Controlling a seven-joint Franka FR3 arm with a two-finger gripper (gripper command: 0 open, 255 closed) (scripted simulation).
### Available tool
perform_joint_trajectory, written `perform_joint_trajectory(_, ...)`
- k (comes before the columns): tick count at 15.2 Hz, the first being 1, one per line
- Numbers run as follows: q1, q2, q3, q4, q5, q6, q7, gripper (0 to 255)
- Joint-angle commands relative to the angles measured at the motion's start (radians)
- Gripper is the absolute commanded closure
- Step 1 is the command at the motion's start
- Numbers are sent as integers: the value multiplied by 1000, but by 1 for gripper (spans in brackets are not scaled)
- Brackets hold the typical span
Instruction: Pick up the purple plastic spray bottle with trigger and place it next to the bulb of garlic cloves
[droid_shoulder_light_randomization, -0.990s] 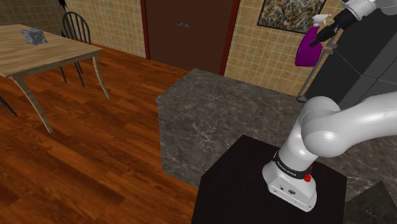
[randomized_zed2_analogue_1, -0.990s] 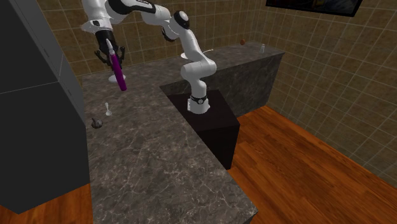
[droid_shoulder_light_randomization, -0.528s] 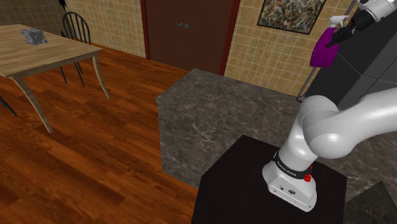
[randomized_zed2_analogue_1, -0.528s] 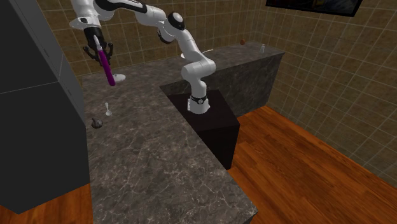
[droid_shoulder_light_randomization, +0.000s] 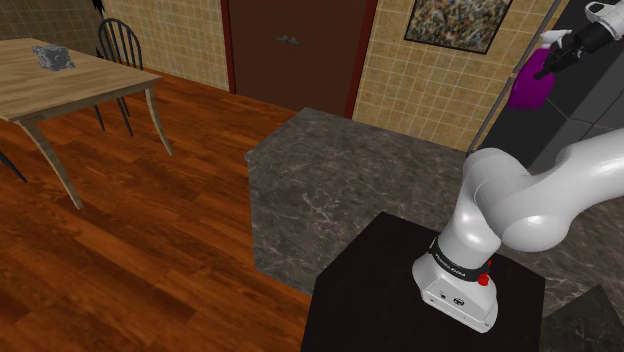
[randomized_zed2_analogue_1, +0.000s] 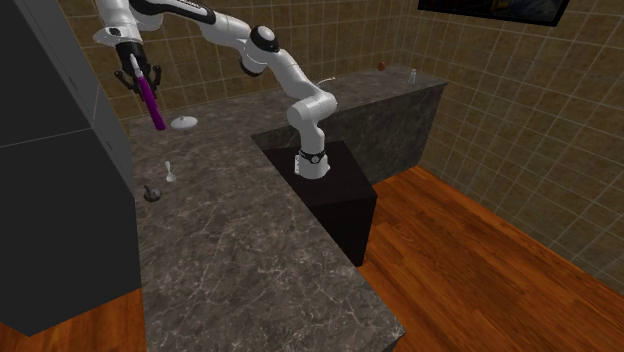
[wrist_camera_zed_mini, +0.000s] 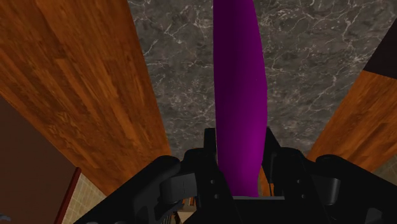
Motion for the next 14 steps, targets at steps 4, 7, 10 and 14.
perform_joint_trajectory(4,-42,-23,0,-86,-14,59,-11,255)
perform_joint_trajectory(7,-67,-37,0,-140,-22,96,-15,255)
perform_joint_trajectory(10,-89,-50,-2,-189,-31,131,-19,255)
perform_joint_trajectory(14,-113,-68,-9,-248,-45,175,-25,255)
